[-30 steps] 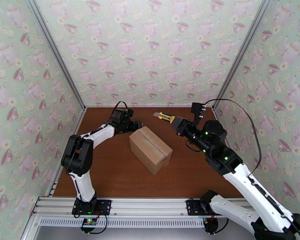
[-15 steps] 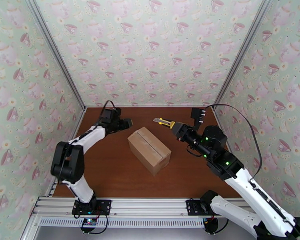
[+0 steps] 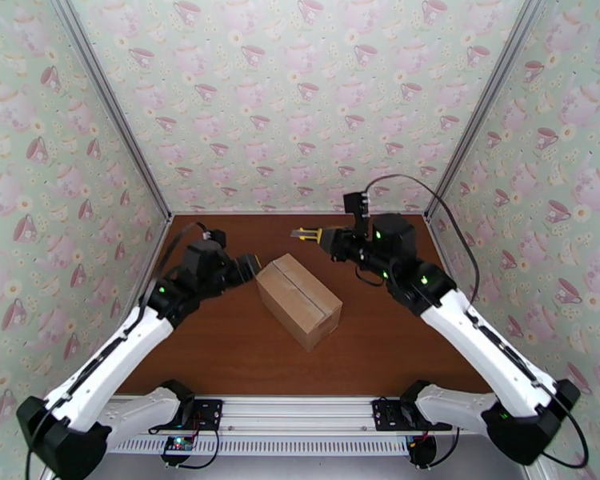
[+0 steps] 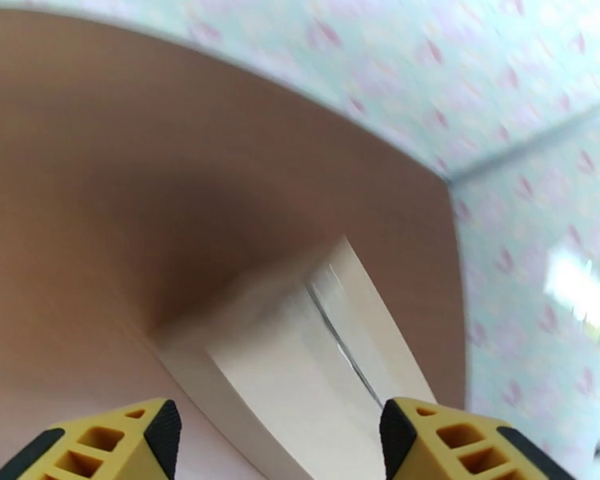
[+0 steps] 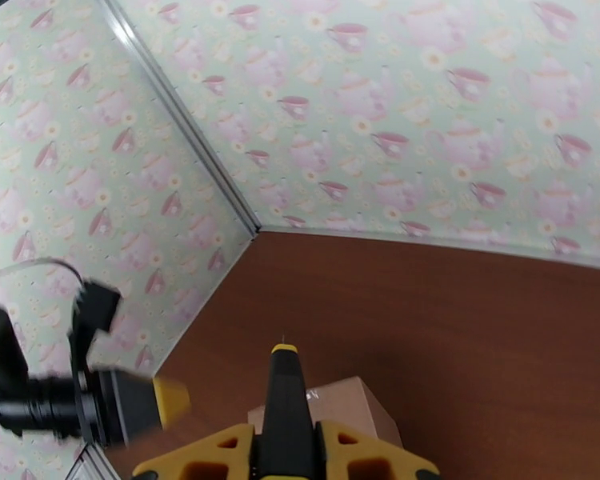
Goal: Unpack the express box
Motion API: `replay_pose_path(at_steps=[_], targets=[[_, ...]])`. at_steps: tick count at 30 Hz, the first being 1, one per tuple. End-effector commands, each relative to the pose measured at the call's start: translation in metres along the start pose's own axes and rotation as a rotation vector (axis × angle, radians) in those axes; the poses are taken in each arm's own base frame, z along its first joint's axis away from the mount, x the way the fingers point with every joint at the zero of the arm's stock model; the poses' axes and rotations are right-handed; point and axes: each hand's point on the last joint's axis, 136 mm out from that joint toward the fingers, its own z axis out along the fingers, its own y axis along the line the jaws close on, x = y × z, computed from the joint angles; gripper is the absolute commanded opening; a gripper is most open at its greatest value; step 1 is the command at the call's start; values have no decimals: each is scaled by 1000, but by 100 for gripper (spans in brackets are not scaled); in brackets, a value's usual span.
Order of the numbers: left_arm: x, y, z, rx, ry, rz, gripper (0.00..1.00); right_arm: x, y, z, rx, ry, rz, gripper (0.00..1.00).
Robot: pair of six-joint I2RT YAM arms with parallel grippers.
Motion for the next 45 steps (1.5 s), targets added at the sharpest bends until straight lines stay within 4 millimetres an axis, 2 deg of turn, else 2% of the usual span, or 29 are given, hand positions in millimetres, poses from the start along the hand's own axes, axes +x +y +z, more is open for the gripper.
replay_pose_path(at_steps=[1, 4, 9, 12, 17, 20, 24, 31, 37, 45], targets=[[34, 13, 18, -72, 43, -160, 73, -4, 14, 5, -68, 67, -78, 0], [49, 1, 32, -69, 35, -133, 73, 5, 11, 12, -72, 87, -137, 0], [71, 22, 42, -169, 9, -178, 73, 26, -3, 17, -59, 103, -205, 0], [71, 26, 43, -162, -17, -200, 74, 34, -7, 14, -51, 100, -210, 0], [58, 43, 39, -213, -83, -209, 75, 28, -18, 2, 12, 42, -206, 0], [53, 52, 41, -237, -94, -220, 75, 26, -37, -2, 114, 28, -219, 0], [53, 56, 38, -244, -90, -214, 75, 30, -73, -6, 294, 50, -261, 0], [54, 64, 32, -258, -92, -217, 75, 67, -115, -7, 481, 158, -291, 0], [48, 66, 29, -259, -102, -218, 75, 104, -116, -11, 497, 261, -308, 0], [39, 62, 28, -253, -100, -196, 75, 136, -86, -18, 409, 319, -297, 0]])
